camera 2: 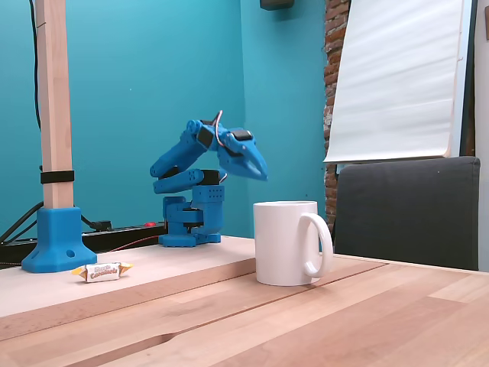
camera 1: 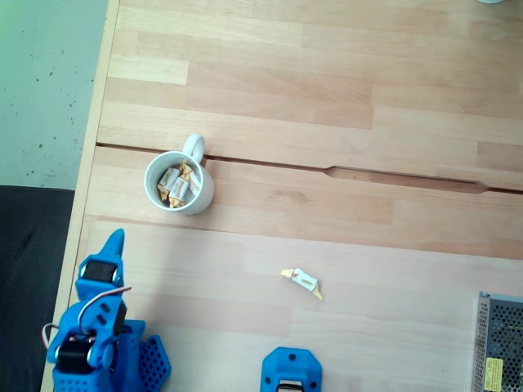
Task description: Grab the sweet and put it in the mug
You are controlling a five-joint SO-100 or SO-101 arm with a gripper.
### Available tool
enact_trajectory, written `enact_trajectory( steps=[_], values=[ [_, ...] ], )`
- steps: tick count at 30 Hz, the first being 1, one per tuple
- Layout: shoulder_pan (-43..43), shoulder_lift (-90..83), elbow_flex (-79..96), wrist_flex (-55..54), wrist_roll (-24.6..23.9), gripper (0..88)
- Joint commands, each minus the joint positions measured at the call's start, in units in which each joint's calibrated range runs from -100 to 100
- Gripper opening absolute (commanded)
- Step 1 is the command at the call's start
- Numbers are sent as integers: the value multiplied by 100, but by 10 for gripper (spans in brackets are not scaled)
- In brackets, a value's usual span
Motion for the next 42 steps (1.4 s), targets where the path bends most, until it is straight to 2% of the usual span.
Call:
enact_trajectory(
  steps=[1,6,13,19,25,28,42],
  values=[
    [17,32,-1075,412,5,22],
    [24,634,-2396,832,10,22],
    [60,3302,-3957,1840,127,22],
    [953,4042,-4697,2340,112,22],
    [2631,4145,-4349,2291,98,21],
    [3132,4162,-3974,2291,98,21],
    [3270,4162,-3216,2283,142,22]
  ],
)
